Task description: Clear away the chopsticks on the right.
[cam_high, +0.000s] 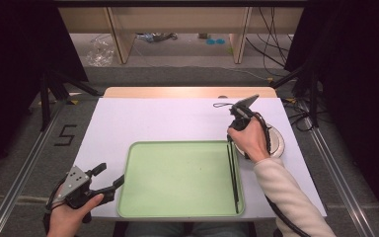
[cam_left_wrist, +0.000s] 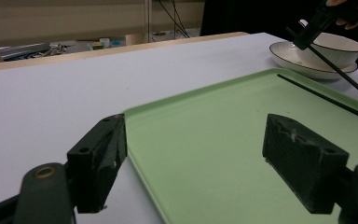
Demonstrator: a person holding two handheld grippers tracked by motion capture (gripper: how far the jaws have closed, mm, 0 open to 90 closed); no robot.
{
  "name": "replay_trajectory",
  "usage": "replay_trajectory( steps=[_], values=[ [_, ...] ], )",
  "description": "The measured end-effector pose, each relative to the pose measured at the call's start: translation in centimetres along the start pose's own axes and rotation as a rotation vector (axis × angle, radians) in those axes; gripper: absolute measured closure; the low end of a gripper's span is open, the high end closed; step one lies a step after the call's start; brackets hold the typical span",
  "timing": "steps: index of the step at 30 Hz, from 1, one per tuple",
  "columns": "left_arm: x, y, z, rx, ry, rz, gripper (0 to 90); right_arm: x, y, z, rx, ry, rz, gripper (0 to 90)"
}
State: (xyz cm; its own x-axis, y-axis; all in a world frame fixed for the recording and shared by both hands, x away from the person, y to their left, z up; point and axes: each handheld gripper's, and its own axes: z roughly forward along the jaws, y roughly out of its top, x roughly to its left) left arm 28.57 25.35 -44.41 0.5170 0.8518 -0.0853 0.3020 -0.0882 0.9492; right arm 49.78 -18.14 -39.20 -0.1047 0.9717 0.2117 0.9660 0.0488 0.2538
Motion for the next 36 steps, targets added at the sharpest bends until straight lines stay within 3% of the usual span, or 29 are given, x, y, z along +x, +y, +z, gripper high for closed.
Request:
replay_trajectory(
  steps=[1, 5, 6, 7, 8, 9, 10, 16, 17, 26, 27, 29, 31, 36],
  values=[
    [0.0, 0.0, 0.0, 0.000, 0.000, 0.000, 21.9, -0.2, 0.0, 0.3, 0.006, -0.004, -0.026, 88.0],
    [0.0, 0.0, 0.0, 0.000, 0.001, -0.001, 21.9, -0.2, 0.0, 1.0, 0.069, -0.024, 0.004, 88.0],
    [0.0, 0.0, 0.0, 0.000, 0.001, -0.001, 21.9, -0.5, 0.0, 1.4, 0.053, -0.032, -0.036, 88.0],
    [0.0, 0.0, 0.0, 0.000, 0.000, -0.001, 21.9, -0.4, 0.0, 1.3, 0.074, -0.034, -0.008, 88.0],
    [0.0, 0.0, 0.0, 0.000, 0.000, 0.000, 21.9, -0.7, -0.1, 1.5, 0.074, -0.039, -0.047, 88.0],
    [0.0, 0.0, 0.0, 0.000, 0.000, 0.000, 21.9, -0.4, -0.1, 1.5, 0.099, -0.040, 0.002, 88.0],
    [0.0, 0.0, 0.0, 0.000, 0.000, 0.000, 21.9, -0.5, -0.2, 1.7, 0.101, -0.049, -0.005, 88.0],
    [0.0, 0.0, 0.0, 0.001, 0.000, 0.000, 21.9, -0.3, -0.4, 2.9, 0.174, -0.081, 0.057, 87.8],
    [0.0, 0.0, 0.0, 0.001, 0.000, -0.001, 21.9, -0.2, -0.4, 3.2, 0.169, -0.080, 0.079, 87.7],
    [0.0, 0.0, 0.0, 0.000, -0.001, 0.001, 21.9, -0.5, -0.7, 4.4, 0.207, -0.108, 0.036, 86.6],
    [0.0, 0.0, 0.0, 0.001, -0.001, 0.001, 21.9, -0.3, -0.6, 4.6, 0.207, -0.111, 0.065, 86.4],
    [0.0, 0.0, 0.0, 0.000, -0.001, 0.001, 21.9, -0.3, -0.6, 4.7, 0.211, -0.106, 0.063, 85.3],
    [0.0, 0.0, -0.1, 0.000, -0.001, 0.001, 21.9, -0.5, -0.8, 4.9, 0.208, -0.119, 0.003, 83.8],
    [0.0, 0.0, -0.1, 0.000, 0.000, 0.001, 21.9, -0.3, -0.8, 4.7, 0.193, -0.099, 0.014, 81.5]
  ],
)
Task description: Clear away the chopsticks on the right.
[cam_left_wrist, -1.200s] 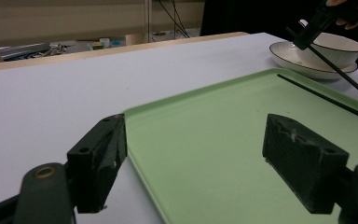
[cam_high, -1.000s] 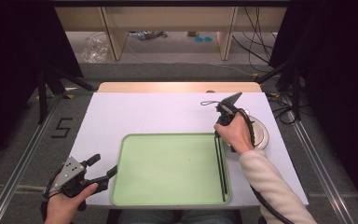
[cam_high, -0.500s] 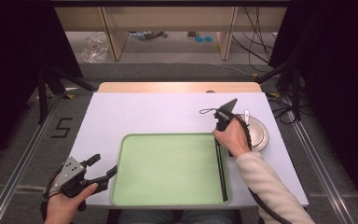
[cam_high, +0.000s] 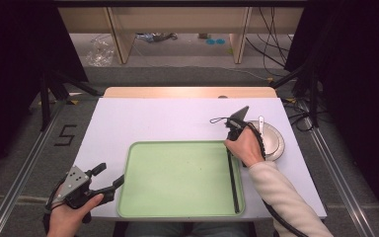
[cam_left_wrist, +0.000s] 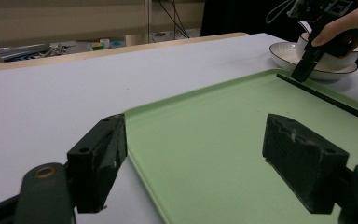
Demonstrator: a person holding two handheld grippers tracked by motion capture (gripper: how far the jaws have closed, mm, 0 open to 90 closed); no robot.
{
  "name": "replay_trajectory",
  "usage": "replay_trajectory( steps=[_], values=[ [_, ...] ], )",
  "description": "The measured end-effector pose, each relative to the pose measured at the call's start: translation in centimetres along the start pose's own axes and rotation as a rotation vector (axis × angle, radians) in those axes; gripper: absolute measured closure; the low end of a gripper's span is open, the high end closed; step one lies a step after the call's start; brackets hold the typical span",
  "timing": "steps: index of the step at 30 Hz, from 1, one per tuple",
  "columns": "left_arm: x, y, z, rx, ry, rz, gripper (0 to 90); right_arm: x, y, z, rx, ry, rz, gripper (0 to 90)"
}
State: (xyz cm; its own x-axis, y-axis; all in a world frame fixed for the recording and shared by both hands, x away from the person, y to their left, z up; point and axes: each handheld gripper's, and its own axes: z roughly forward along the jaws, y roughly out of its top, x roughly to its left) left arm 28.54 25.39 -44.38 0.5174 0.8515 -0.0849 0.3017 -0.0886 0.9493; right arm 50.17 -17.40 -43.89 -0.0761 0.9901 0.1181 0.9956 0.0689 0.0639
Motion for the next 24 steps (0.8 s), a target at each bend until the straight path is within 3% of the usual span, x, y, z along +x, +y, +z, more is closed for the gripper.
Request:
replay_trajectory(
  steps=[3, 5, 6, 7, 8, 13, 15, 16, 17, 20, 23, 24],
  values=[
    [0.0, 0.0, 0.0, -0.001, 0.002, -0.003, 21.9, 0.2, 0.0, -0.6, -0.006, 0.014, 0.008, 78.2],
    [0.0, 0.0, 0.0, 0.000, 0.004, -0.005, 21.9, -0.2, -0.3, -1.1, -0.068, 0.027, -0.063, 75.5],
    [0.0, 0.0, 0.0, 0.000, 0.000, -0.003, 21.9, -0.5, -0.6, -1.5, -0.119, 0.049, -0.124, 73.2],
    [0.0, 0.0, 0.0, 0.000, 0.000, -0.002, 21.9, -0.6, -0.8, -1.8, -0.160, 0.060, -0.152, 71.3],
    [0.0, 0.0, 0.0, 0.000, 0.001, -0.002, 21.9, -0.5, -1.0, -2.0, -0.193, 0.075, -0.141, 69.4],
    [0.0, 0.0, 0.0, -0.001, 0.005, -0.004, 21.9, -1.1, -2.8, -3.5, -0.388, 0.131, -0.253, 60.5],
    [0.0, 0.0, 0.0, 0.000, 0.004, -0.002, 21.9, -1.8, -3.7, -4.1, -0.503, 0.116, -0.400, 60.8],
    [0.0, 0.0, 0.0, 0.000, 0.003, 0.001, 21.9, -1.9, -4.1, -4.2, -0.546, 0.093, -0.418, 59.1],
    [0.0, 0.0, 0.0, 0.000, 0.004, 0.001, 21.9, -2.3, -4.8, -4.4, -0.627, 0.098, -0.452, 55.3],
    [0.0, 0.0, 0.0, -0.001, 0.008, -0.004, 21.9, -3.4, -6.7, -4.8, -0.787, 0.118, -0.557, 46.1],
    [0.0, 0.0, 0.0, -0.001, 0.012, -0.005, 21.9, -4.4, -8.7, -5.0, -0.883, 0.137, -0.586, 41.1],
    [0.0, 0.0, 0.0, -0.002, 0.013, -0.003, 21.8, -4.6, -9.4, -4.9, -0.909, 0.167, -0.583, 40.8]
  ],
)
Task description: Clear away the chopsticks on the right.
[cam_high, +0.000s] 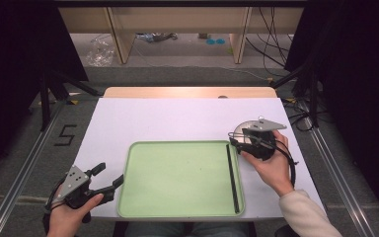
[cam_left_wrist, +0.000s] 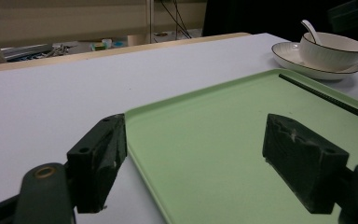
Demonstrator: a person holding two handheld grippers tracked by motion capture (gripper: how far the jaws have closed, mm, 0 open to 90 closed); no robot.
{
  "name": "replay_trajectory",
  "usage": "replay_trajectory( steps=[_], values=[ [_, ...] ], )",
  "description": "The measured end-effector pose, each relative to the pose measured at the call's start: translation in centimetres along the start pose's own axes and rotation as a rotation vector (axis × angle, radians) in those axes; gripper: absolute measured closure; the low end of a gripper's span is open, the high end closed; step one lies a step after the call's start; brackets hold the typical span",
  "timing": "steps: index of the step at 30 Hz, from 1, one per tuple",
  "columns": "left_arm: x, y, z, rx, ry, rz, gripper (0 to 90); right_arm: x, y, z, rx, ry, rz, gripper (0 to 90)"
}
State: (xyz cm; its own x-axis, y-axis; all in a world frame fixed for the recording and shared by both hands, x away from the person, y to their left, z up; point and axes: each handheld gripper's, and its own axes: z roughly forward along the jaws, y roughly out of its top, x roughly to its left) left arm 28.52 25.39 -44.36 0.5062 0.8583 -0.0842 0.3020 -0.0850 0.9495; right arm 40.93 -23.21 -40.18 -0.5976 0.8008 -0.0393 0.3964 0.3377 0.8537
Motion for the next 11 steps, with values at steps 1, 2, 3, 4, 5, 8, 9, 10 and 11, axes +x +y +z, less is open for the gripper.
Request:
replay_trajectory(
  steps=[1, 2, 3, 4, 5, 8, 9, 10, 11],
  values=[
    [0.0, 0.0, 0.0, -0.001, 0.001, 0.000, 21.8, 0.1, -0.5, -0.6, -0.033, 0.012, 0.003, 40.4],
    [0.0, 0.0, 0.0, -0.002, 0.003, 0.001, 21.8, 0.2, -0.8, -1.1, -0.055, 0.019, 0.001, 40.0],
    [0.0, 0.0, 0.0, -0.003, 0.004, 0.003, 21.7, 0.5, -1.2, -1.6, -0.083, 0.024, -0.004, 40.0],
    [0.0, 0.0, 0.0, -0.003, 0.004, 0.006, 21.7, 0.8, -1.6, -2.2, -0.122, 0.027, -0.016, 40.0],
    [0.0, 0.0, 0.0, -0.003, 0.004, 0.006, 21.7, 1.1, -1.9, -3.1, -0.143, 0.022, -0.023, 39.6],
    [0.0, 0.0, 0.0, -0.002, 0.004, 0.006, 21.7, 1.9, -2.5, -4.6, -0.184, 0.008, -0.018, 38.3],
    [0.0, 0.0, 0.0, -0.002, 0.004, 0.006, 21.7, 1.9, -2.7, -4.8, -0.207, 0.008, -0.038, 38.0],
    [0.0, 0.1, 0.0, -0.002, 0.004, 0.006, 21.7, 2.1, -2.9, -5.2, -0.219, 0.011, -0.046, 37.5],
    [0.0, 0.1, 0.0, -0.002, 0.004, 0.006, 21.7, 2.2, -3.0, -5.4, -0.209, 0.010, -0.042, 36.9]
  ],
)
